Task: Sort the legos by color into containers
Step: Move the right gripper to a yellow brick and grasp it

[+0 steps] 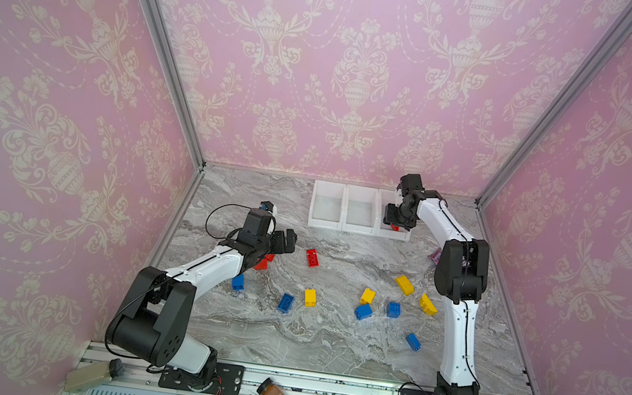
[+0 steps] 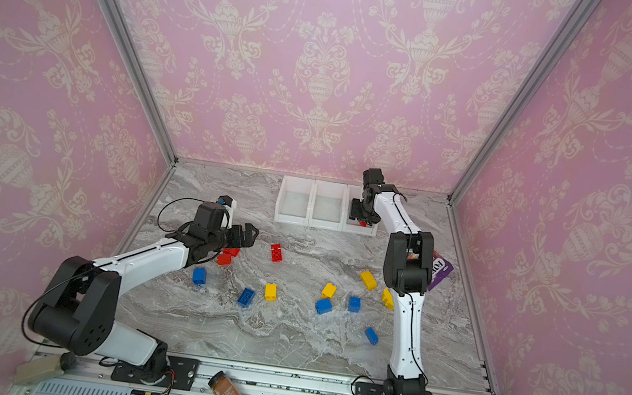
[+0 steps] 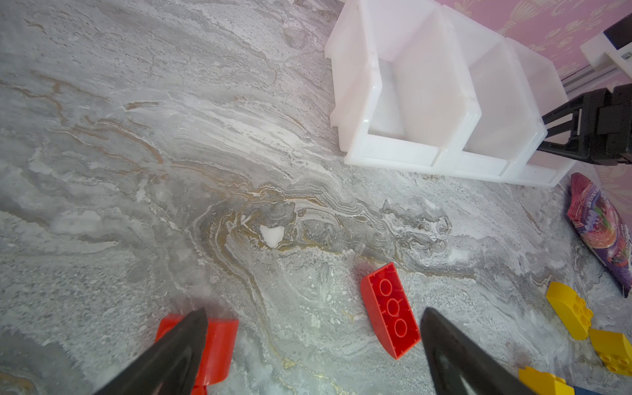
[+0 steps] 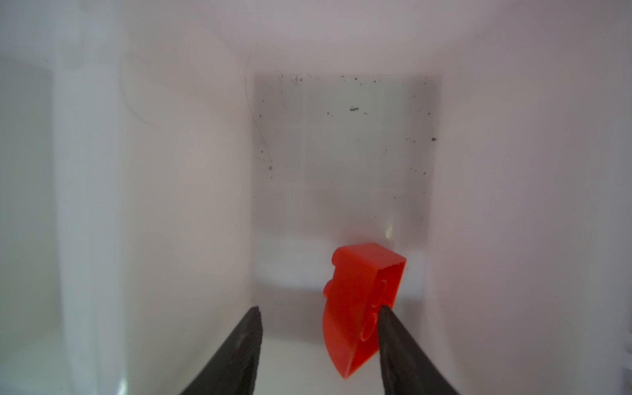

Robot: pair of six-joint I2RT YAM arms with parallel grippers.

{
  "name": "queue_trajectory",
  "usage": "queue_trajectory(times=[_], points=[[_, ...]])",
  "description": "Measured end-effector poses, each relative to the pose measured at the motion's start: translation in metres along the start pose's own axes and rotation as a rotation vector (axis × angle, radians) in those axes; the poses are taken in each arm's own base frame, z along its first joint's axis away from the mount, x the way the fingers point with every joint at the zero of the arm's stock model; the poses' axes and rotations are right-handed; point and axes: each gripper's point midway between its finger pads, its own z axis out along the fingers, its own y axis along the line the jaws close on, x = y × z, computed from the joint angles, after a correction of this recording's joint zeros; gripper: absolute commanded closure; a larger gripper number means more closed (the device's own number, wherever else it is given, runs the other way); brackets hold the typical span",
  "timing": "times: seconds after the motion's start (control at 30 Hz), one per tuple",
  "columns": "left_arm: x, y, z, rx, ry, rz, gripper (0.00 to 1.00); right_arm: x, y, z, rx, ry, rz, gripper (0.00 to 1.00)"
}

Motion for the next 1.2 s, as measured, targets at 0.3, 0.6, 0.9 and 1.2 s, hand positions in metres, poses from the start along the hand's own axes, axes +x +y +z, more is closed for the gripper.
queue_trajectory(times=[0.3, 0.6, 0.9, 1.2], points=[[0.003, 0.001, 0.0, -0.006, 0.012, -0.002, 0.01, 0.017, 0.008, -0.053, -0.028, -0.03, -0.019, 0.21], [0.005, 0.002, 0.002, -0.008, 0.018, -0.003, 0.01, 0.079, 0.018, -0.093, -0.063, 0.005, -0.075, 0.13], [0.007, 0.002, 0.006, -0.007, 0.034, -0.004, 0.01, 0.165, -0.002, -0.103, -0.038, 0.122, -0.057, 0.16], [0.009, -0.006, 0.007, 0.02, 0.044, -0.003, 0.01, 0.23, -0.022, -0.09, 0.021, 0.242, 0.016, 0.2]])
